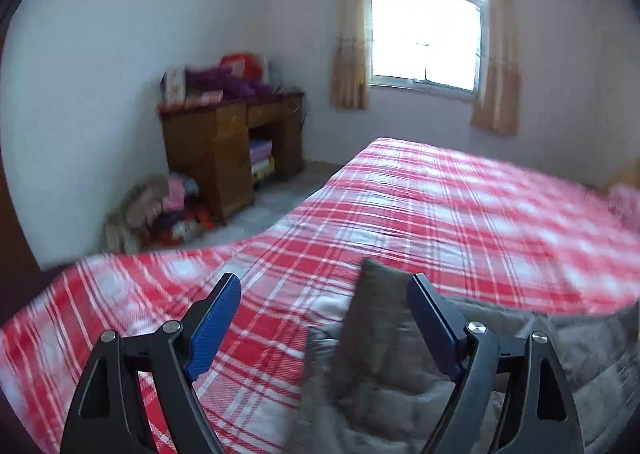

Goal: Fold large clothes

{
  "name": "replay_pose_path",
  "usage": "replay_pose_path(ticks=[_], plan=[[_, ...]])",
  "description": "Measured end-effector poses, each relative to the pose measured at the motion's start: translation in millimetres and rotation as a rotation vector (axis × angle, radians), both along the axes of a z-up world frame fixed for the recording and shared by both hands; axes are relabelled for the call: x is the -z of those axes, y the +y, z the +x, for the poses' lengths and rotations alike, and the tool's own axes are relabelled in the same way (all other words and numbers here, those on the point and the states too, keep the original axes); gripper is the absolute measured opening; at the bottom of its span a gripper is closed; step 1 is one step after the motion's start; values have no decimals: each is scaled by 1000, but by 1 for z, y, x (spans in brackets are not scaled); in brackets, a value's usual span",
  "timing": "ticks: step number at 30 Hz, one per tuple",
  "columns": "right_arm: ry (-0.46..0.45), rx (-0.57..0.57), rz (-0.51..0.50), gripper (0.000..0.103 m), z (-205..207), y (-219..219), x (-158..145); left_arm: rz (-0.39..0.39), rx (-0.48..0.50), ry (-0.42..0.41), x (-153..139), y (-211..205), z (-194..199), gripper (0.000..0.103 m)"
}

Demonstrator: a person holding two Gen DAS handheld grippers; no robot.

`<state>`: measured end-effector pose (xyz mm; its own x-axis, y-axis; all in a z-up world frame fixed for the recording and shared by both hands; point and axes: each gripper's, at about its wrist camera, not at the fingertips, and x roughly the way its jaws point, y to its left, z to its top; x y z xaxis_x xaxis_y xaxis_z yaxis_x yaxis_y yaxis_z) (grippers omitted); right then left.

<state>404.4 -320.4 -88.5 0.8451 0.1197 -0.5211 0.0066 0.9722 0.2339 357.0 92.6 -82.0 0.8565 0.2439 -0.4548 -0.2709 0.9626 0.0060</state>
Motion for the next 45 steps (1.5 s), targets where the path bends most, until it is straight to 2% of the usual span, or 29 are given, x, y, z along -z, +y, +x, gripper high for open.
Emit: replay_pose_path(ticks=[5, 8, 12, 14, 15, 17, 24, 29, 35, 45], plan=[[19, -70, -117, 97, -3, 52, 22, 258, 134, 15, 21, -82, 13, 92], [18, -110, -194, 97, 1, 74, 31, 345, 116, 53, 43, -93, 34, 92], [49, -101, -251, 97, 19, 74, 45, 291, 13, 180, 73, -69, 69, 92], [79, -91, -247, 97, 27, 70, 54, 199, -12, 243, 88, -49, 82, 92], [93, -83, -246, 97, 30, 67, 59, 165, -20, 256, 93, -43, 85, 92], [118, -73, -233, 97, 36, 61, 69, 148, -27, 267, 102, -41, 90, 94], [150, -71, -202, 98, 45, 58, 82, 149, -31, 333, 119, -42, 106, 102], [180, -70, -173, 99, 49, 55, 89, 132, -29, 366, 124, -40, 109, 102], [226, -62, -130, 99, 56, 50, 95, 161, -32, 396, 129, -44, 113, 102], [280, -48, -168, 102, 62, 56, 104, 179, -40, 404, 131, -47, 115, 102]])
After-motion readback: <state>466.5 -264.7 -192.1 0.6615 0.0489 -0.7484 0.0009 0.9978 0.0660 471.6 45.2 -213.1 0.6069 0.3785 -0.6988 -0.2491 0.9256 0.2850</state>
